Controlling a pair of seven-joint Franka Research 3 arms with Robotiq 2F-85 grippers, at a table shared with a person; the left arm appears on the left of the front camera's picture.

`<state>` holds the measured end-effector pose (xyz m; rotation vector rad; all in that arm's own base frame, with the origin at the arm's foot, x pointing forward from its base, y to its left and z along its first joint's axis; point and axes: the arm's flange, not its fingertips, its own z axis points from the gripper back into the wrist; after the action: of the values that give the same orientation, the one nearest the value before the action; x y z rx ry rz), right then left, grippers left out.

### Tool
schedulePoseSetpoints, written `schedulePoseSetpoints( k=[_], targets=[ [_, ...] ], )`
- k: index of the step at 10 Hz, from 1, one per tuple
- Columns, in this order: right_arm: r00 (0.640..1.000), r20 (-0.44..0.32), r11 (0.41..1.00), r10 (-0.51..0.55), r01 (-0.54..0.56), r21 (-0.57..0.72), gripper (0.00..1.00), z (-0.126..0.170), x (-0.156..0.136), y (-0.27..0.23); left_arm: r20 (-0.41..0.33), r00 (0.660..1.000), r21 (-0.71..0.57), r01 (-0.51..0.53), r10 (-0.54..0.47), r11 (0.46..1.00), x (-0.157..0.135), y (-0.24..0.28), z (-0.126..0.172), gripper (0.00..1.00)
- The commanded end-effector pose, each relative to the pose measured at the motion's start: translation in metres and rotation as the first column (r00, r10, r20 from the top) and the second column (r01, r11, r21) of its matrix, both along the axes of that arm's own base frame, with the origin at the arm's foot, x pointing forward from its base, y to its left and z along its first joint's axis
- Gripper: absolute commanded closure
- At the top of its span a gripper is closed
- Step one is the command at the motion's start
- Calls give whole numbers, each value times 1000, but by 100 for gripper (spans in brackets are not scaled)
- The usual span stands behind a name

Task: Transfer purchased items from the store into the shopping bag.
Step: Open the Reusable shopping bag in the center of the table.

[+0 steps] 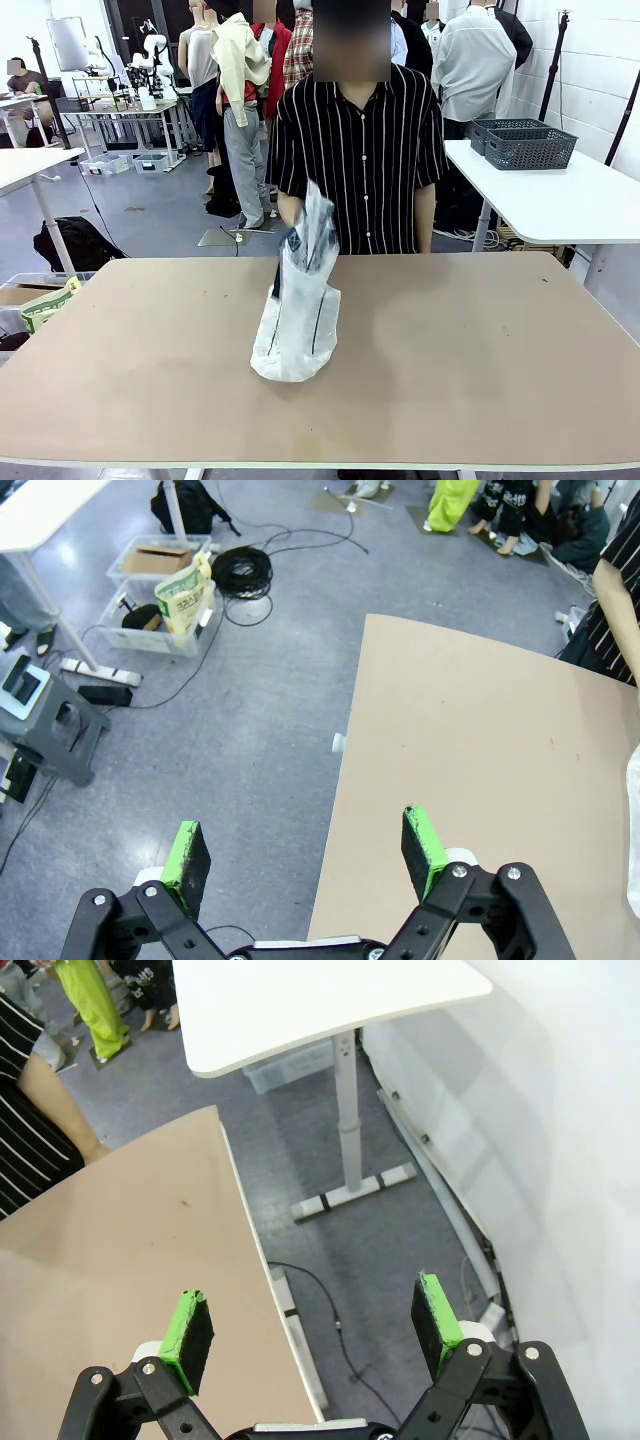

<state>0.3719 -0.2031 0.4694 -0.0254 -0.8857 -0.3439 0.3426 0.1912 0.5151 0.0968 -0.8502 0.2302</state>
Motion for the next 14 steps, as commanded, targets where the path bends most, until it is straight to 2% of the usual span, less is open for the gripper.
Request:
schedulePoseSetpoints(
  k=[1, 11, 12, 14],
  targets=[
    [1000, -9, 1000, 2, -2, 2, 0, 0, -2, 0, -4, 1000, 9, 9, -9, 1000, -2, 4, -1, 0],
    [1000, 0, 1000, 0, 0, 0, 0, 0, 0, 0, 0, 1000, 0, 0, 0, 1000, 0, 0, 0, 0],
    [998, 23, 998, 57, -57, -14, 0, 23, 14, 29, 35, 994, 23, 101, -102, 995, 21, -34, 9, 0],
    [970, 77, 973, 232, -231, -23, 0, 67, 38, 103, 75, 942, 37, 326, -328, 945, 55, -109, 26, 0]
  ],
)
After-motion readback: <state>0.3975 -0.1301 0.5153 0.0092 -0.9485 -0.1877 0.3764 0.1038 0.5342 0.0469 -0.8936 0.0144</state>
